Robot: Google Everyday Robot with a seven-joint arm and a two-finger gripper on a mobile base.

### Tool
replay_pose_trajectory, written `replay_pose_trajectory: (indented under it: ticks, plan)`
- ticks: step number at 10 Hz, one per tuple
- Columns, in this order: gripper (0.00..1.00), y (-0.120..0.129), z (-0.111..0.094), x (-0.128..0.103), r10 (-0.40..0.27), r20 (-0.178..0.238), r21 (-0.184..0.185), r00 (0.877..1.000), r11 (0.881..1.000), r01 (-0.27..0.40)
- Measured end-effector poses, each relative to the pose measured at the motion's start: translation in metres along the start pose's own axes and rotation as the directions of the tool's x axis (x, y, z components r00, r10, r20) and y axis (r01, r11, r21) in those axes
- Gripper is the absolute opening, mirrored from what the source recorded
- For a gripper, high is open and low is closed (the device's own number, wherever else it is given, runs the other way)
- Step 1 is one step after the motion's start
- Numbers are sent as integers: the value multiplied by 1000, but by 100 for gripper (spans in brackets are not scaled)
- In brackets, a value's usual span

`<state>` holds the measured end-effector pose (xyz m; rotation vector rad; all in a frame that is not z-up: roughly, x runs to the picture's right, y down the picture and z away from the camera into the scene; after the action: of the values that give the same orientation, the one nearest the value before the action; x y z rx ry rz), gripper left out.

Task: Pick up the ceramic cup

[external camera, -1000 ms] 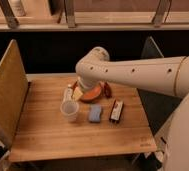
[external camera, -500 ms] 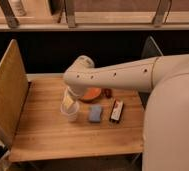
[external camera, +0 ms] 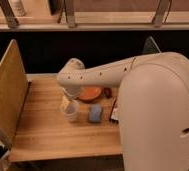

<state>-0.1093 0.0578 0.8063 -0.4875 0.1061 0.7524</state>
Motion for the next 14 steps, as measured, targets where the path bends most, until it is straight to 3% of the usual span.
replay_pose_trajectory:
  ticks: [3,5,6,8,10,13,14]
  plan:
    - [80,-20,20,-9,52,-22,17,998,999,-51]
    - [79,-28,39,2,80,-69,17,994,997,-79]
    - [75,-31,47,10,94,-97,16,991,996,-93]
    - [53,-40,55,17,117,-120,15,986,993,-116]
    - [35,-46,49,15,132,-113,16,985,991,-131]
    - [4,-40,21,6,126,-59,-4,990,992,-127]
    - [0,-38,11,6,125,-39,-14,991,992,-126]
